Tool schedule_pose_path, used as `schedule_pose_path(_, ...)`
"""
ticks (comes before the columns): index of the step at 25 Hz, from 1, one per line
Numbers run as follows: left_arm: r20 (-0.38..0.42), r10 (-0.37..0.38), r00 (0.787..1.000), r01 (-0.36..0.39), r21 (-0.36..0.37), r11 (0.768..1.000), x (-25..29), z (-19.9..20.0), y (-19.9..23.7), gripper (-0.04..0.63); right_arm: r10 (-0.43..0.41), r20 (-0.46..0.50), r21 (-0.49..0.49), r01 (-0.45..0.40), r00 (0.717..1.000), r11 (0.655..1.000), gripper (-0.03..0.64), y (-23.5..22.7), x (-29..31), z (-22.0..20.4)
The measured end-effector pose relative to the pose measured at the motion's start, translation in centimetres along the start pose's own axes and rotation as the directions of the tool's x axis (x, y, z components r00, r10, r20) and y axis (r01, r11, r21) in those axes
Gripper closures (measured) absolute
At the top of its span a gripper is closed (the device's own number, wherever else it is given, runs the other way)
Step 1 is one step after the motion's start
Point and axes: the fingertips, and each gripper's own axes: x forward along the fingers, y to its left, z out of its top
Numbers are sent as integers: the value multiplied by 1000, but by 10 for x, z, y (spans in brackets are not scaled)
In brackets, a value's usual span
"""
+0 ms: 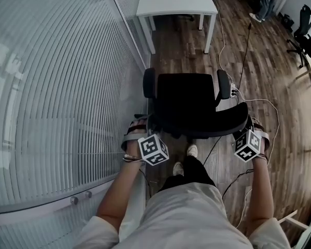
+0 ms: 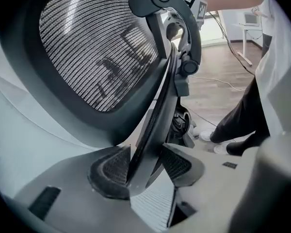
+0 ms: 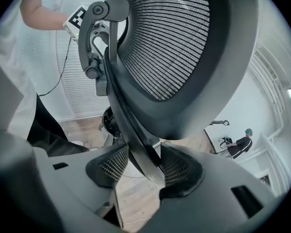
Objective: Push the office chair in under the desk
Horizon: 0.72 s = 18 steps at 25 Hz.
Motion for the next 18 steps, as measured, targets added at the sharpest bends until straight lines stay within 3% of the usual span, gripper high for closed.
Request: schedule_pose_path(18,-32,-8,999,6,-38,999,27,20,34,374,-12,39,-30,13,999,999,397,-50,25,4)
